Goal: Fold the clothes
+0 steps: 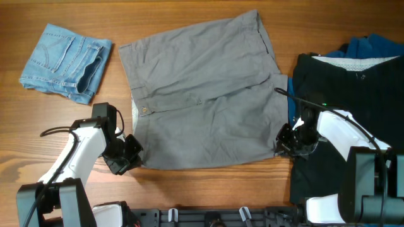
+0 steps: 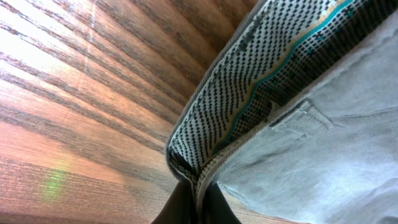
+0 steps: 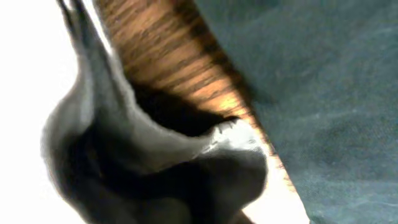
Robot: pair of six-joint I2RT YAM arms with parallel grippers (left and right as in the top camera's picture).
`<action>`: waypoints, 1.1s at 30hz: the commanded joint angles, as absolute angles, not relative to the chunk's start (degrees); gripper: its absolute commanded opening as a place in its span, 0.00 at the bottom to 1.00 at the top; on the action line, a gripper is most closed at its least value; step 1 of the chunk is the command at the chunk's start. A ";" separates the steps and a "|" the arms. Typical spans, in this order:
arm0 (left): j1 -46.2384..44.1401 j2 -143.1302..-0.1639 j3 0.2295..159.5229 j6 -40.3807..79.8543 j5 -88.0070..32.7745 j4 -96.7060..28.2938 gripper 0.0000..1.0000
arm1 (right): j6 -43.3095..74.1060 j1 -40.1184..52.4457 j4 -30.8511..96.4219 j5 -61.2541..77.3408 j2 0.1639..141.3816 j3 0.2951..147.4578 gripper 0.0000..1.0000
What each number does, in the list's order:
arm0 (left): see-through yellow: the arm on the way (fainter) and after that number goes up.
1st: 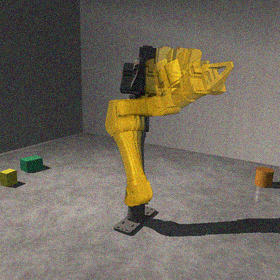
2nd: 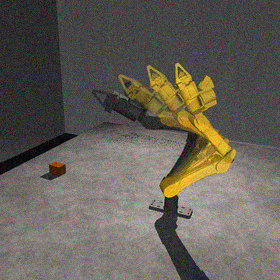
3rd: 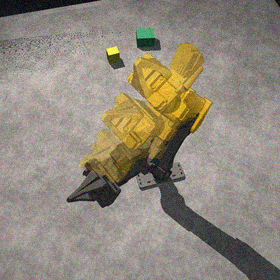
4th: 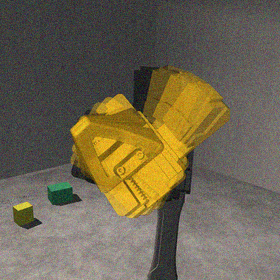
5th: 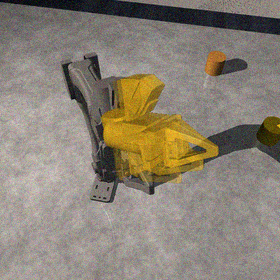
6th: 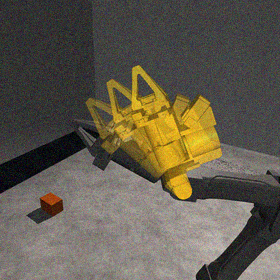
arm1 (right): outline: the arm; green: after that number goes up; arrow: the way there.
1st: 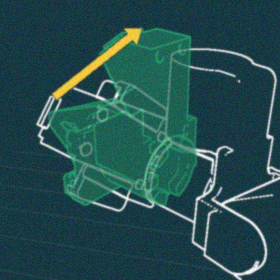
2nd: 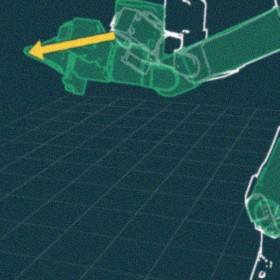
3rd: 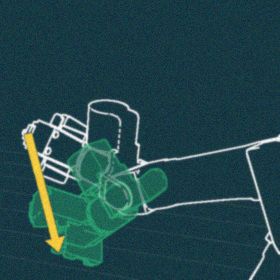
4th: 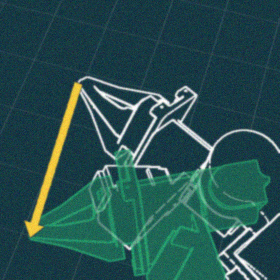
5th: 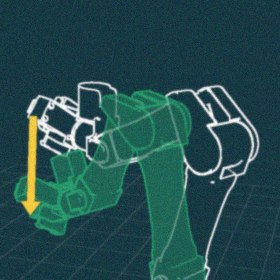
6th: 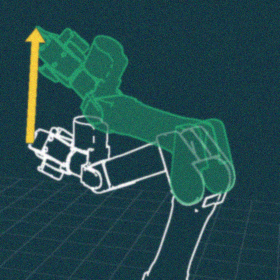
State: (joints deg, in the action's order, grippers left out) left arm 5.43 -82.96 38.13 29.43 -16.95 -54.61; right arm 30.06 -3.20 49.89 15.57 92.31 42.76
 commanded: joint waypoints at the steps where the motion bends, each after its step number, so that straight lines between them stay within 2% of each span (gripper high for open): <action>1: 5.91 -82.17 39.48 27.27 -15.84 -54.76 0.04 | 29.23 -3.25 51.92 10.87 93.38 45.28 0.04; 8: 5.91 -81.49 48.56 24.08 -13.58 -62.43 0.04 | 23.88 -3.25 61.56 10.31 88.07 54.46 0.04; 19: 5.91 -69.41 72.29 22.94 1.74 -84.47 0.04 | 21.67 -3.25 79.83 7.11 68.79 77.89 0.04; 25: 5.91 -64.07 73.93 24.45 3.11 -87.64 0.04 | 21.61 -3.25 72.64 8.58 66.35 79.88 0.04; 33: 5.89 -71.00 72.49 24.40 3.68 -82.46 0.04 | 19.92 -3.22 51.44 9.63 79.79 79.88 0.04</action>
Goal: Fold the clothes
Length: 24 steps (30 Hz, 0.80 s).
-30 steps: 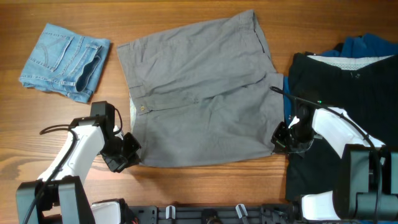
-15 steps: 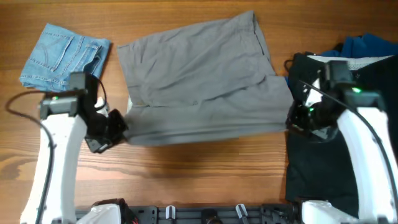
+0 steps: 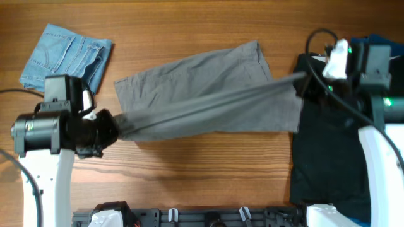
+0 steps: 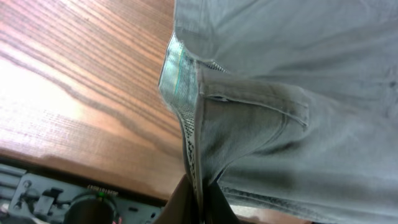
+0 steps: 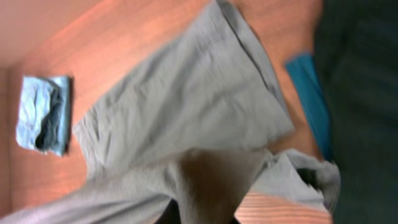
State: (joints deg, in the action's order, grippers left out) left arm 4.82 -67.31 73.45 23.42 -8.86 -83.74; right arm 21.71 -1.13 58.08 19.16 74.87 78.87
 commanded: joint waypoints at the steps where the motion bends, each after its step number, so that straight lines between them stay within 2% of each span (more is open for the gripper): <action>1: 5.91 -72.62 72.18 24.40 4.38 -81.25 0.04 | 19.00 -3.22 48.64 10.92 81.60 79.88 0.04; 11: 5.91 -90.04 72.16 24.38 6.15 -66.26 0.04 | 18.04 -3.18 23.53 22.33 100.90 79.88 0.04; 17: 5.91 -98.21 72.16 24.40 7.40 -59.22 0.04 | 18.28 -0.93 14.39 24.97 110.39 79.85 0.04; 18: 5.91 -99.11 72.16 24.40 7.60 -58.04 0.04 | 18.63 -0.34 13.13 24.97 111.63 79.85 0.06; 19: 5.91 -99.96 72.16 24.40 7.60 -56.75 0.06 | 19.11 0.12 11.99 24.97 112.60 79.85 0.12; 20: 5.91 -100.49 72.16 24.40 7.60 -55.92 0.12 | 19.66 0.67 10.41 24.97 113.80 79.88 0.27; 21: 5.91 -101.45 72.16 24.40 7.60 -54.15 0.41 | 19.44 1.45 8.64 24.93 115.15 79.88 0.66; 22: 5.91 -102.04 72.16 24.38 7.60 -52.82 0.57 | 18.28 1.74 8.62 24.97 115.79 79.88 0.71; 23: 5.91 -101.93 72.25 24.25 7.46 -52.62 0.81 | 16.38 1.41 11.25 24.23 115.50 79.88 0.73; 24: 5.91 -101.58 72.40 23.05 6.70 -53.28 0.88 | 15.44 0.93 13.10 24.21 115.11 79.88 0.73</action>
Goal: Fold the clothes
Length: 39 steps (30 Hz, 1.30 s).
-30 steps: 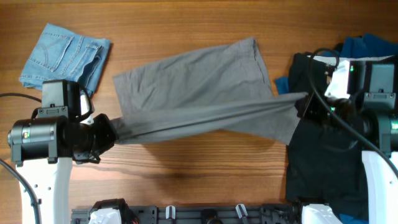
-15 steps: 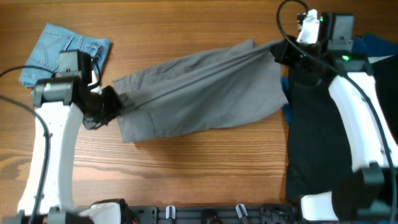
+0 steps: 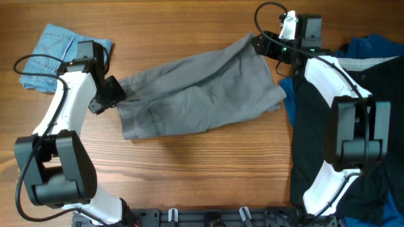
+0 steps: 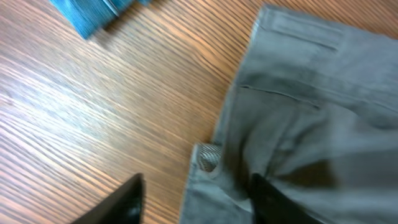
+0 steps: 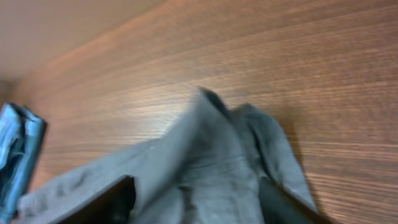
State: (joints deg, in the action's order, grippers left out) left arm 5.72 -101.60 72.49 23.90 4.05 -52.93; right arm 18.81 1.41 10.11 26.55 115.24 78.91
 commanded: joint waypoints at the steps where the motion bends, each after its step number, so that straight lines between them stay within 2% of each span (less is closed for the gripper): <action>1: 5.91 -101.34 72.51 21.89 6.00 -54.28 0.93 | 14.92 0.27 15.62 24.21 114.54 79.88 0.73; 7: 5.91 -100.09 72.69 20.67 2.37 -64.16 0.95 | 14.98 -5.82 40.34 21.39 110.98 79.88 0.68; 10: 5.91 -100.07 72.69 18.13 2.42 -63.05 0.94 | 11.33 -6.98 51.16 17.67 111.18 79.42 0.69; 13: 5.91 -100.07 72.69 18.15 2.37 -58.43 0.93 | 10.52 -6.74 53.89 17.82 111.18 78.30 0.70; 16: 5.91 -100.07 72.73 17.32 1.17 -53.30 0.93 | 10.59 -6.46 51.24 19.05 111.20 74.72 0.70; 17: 5.91 -100.07 72.84 16.40 0.14 -52.51 0.93 | 10.48 -6.33 50.13 20.36 111.20 73.76 0.61; 18: 5.91 -100.07 73.30 16.45 -0.73 -52.18 0.92 | 10.39 -6.28 49.76 21.61 111.20 73.43 0.47; 19: 5.91 -100.07 73.91 16.36 -1.13 -52.31 0.92 | 9.47 -6.28 49.67 22.65 111.20 73.43 0.28; 20: 5.91 -100.07 74.67 15.42 -1.87 -52.82 0.91 | 9.02 -6.28 49.82 23.20 111.13 73.43 0.14; 21: 5.91 -100.05 76.25 13.93 -3.01 -54.00 0.90 | 9.41 -6.31 51.66 22.81 111.09 73.45 0.05; 24: 5.91 -100.05 81.10 10.74 -3.64 -58.48 0.92 | 20.51 -6.92 60.66 7.57 111.00 73.49 0.04; 26: 5.91 -99.94 84.36 10.04 -3.68 -61.76 0.98 | 18.81 -7.33 61.76 6.59 110.19 73.93 0.37; 30: 5.91 -99.35 86.39 5.08 -10.85 -66.17 0.96 | 12.73 -7.35 59.81 11.79 104.86 76.99 0.43; 31: 5.89 -99.31 86.39 4.47 -11.84 -67.07 0.91 | 10.94 -7.35 58.30 13.85 103.24 77.30 0.47; 32: 5.89 -99.31 86.37 4.49 -12.08 -68.49 0.83 | 9.10 -7.35 55.70 17.19 101.10 77.34 0.51; 33: 5.91 -99.35 86.35 4.49 -12.03 -69.73 0.59 | 8.12 -7.31 52.64 21.06 99.22 77.34 0.51; 34: 5.91 -99.55 86.11 4.47 -11.99 -70.85 0.40 | 7.94 -7.11 50.54 23.46 98.35 77.34 0.43; 36: 5.78 -99.61 84.90 4.93 -12.27 -71.16 0.12 | 8.40 -5.93 46.87 26.83 97.93 77.34 0.19; 37: 5.50 -99.66 83.44 4.93 -12.64 -71.05 0.06 | 10.33 -4.45 44.99 27.03 98.63 77.12 0.11; 39: 4.80 -99.79 79.83 4.93 -13.13 -69.38 0.04 | 12.19 -1.13 42.46 27.03 100.95 76.66 0.07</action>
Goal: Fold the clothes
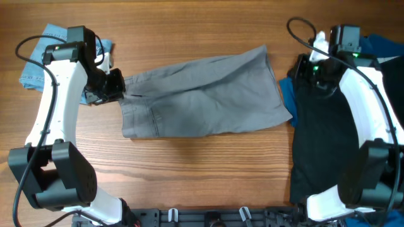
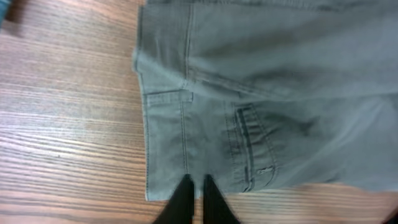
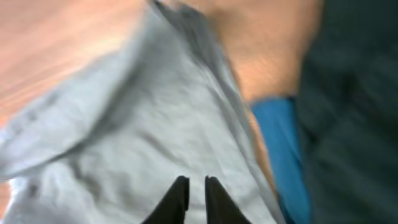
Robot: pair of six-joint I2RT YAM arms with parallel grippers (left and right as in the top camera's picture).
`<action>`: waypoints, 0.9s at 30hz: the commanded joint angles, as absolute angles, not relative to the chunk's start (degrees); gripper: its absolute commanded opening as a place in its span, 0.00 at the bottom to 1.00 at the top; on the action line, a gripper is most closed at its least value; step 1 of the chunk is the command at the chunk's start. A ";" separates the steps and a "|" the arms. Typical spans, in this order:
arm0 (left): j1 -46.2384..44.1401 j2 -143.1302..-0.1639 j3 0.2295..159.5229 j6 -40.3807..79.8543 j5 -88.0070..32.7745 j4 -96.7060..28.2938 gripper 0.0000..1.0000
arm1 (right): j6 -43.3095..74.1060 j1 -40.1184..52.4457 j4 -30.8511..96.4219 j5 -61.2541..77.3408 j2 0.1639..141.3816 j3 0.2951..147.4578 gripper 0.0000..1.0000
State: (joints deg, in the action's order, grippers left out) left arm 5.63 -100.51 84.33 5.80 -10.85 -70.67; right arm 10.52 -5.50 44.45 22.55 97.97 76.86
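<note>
The grey shorts (image 1: 202, 94) lie folded in half along their length in the middle of the wooden table (image 1: 208, 170), waistband to the left. My left gripper (image 1: 112, 85) hovers at the waistband end. In the left wrist view its fingers (image 2: 197, 182) stand shut above the grey cloth (image 2: 267, 81), holding nothing. My right gripper (image 1: 307, 68) is just right of the leg ends, over the dark clothes. In the right wrist view it (image 3: 193, 182) is shut and empty above the grey fabric (image 3: 124, 137).
Folded blue jeans (image 1: 31, 66) lie at the far left, partly under my left arm. A black garment (image 1: 328, 139) and a blue one (image 1: 382, 45) are piled along the right side, the blue edge (image 3: 280, 143) touching the shorts.
Both grippers were open at the far corners of the folded shorts. Now both are shut and empty; the left is a little lower at the waistband, the right has moved right over the dark clothes.
The shorts lay spread flat with both grippers shut on their near corners. Then the near edge hung stretched between the raised grippers. Then the shorts lay folded in half with both grippers open at the far edge. Now both are shut, off the cloth.
</note>
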 commanded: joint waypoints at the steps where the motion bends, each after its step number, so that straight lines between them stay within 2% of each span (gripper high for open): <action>1: 4.47 -99.85 78.11 4.93 -14.11 -67.75 0.04 | 12.21 0.43 41.54 27.05 102.26 76.44 0.07; 3: 3.77 -99.94 74.39 4.91 -16.43 -63.33 0.04 | 12.51 3.79 40.27 26.98 105.89 76.40 0.07; 7: 1.48 -99.98 67.13 4.93 -19.84 -49.10 0.04 | 23.83 10.02 35.14 27.14 115.46 76.40 0.04; 9: 0.19 -100.05 64.66 4.99 -21.08 -41.30 0.17 | 30.30 11.92 28.27 30.59 119.59 76.40 0.04; 11: -0.82 -100.33 63.66 6.13 -21.02 -34.83 0.21 | 32.99 12.91 18.33 37.28 122.37 76.40 0.04; 13: -1.56 -101.12 63.64 9.43 -21.02 -28.60 0.25 | 33.43 13.52 2.11 42.26 124.40 76.40 0.05; 17: -2.13 -102.98 63.64 15.31 -21.56 -22.09 0.32 | 33.78 12.45 -8.58 39.16 123.92 76.88 0.06; 18: -2.20 -103.59 63.64 15.51 -22.81 -22.06 0.35 | 34.52 11.49 -8.97 39.27 123.57 77.08 0.05; 19: -2.63 -104.60 63.61 15.40 -23.73 -22.92 0.46 | 34.44 9.61 -7.62 40.18 122.63 77.10 0.06; 20: -3.11 -105.27 63.61 14.74 -23.35 -23.07 0.48 | 34.35 8.32 -5.23 40.91 121.75 77.10 0.06; 25: -3.51 -107.37 63.66 13.78 -20.84 -22.65 0.44 | 23.57 3.16 9.54 46.17 115.11 77.10 0.06; 26: -2.94 -106.98 64.07 13.76 -21.43 -22.87 0.51 | 19.55 2.42 14.17 45.87 112.88 77.10 0.06; 27: -2.04 -106.30 65.12 13.74 -22.37 -23.99 0.67 | 14.94 1.87 20.97 43.72 109.97 77.10 0.07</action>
